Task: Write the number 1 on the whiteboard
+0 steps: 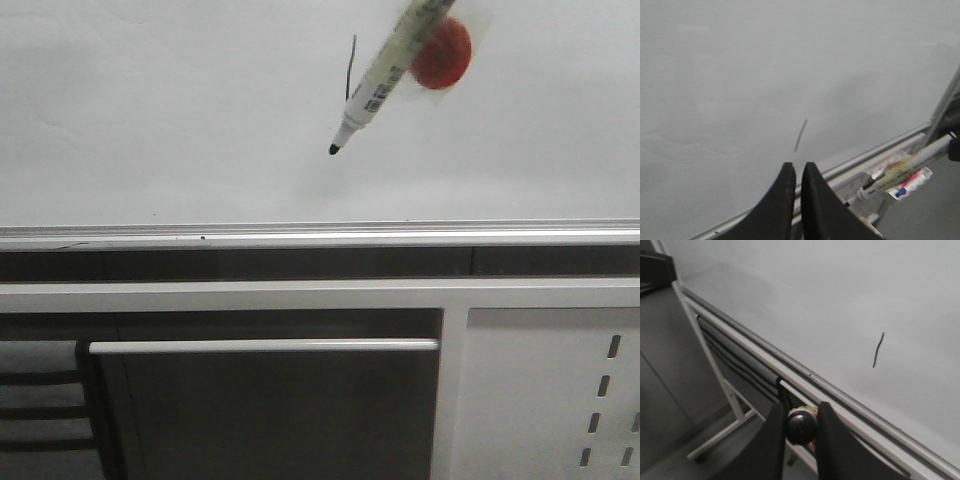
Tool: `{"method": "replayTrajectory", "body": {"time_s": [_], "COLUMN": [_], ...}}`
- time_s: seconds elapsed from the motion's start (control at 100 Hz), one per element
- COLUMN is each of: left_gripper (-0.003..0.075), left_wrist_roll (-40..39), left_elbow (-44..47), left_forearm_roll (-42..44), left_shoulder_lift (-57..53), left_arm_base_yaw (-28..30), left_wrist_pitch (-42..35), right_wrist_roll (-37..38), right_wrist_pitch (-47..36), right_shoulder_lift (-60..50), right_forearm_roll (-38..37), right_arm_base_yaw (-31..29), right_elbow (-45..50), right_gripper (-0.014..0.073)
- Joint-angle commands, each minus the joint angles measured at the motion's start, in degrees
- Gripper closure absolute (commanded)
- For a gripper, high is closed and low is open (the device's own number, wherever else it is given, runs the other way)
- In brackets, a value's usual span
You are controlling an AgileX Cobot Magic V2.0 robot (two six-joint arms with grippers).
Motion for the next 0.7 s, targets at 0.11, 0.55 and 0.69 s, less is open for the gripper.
{"method": "replayTrajectory", "body": {"time_s": [0.11,0.55,0.69], "left_gripper": [0.0407,0.0303,0.0303], "left_wrist_roll": [0.69,7.35,9.19], "left_elbow": [-4.57,-8.90,-8.90], "left_forearm_roll": [-0.74,-0.89,-0.89], "left_shoulder_lift": [4.90,15.84,17.36], "left_arm_base_yaw": [-0.30,-10.68,-11.91], "left_wrist_pitch": [13.40,13.31,10.44], "right_wrist_roll": [-0.38,-0.38,-0.38], "right_wrist_pitch": [9.07,24.75,25.90], "right_shoulder_lift": [2.29,13.76,15.00], "right_forearm_roll": [-0.23,1.40,2.53], "right_arm_base_yaw": [-0.10,0.01,0.01], "right_elbow": [-10.40,-26.06,-27.59], "right_gripper": [0.0648,0.0648,0.0648]}}
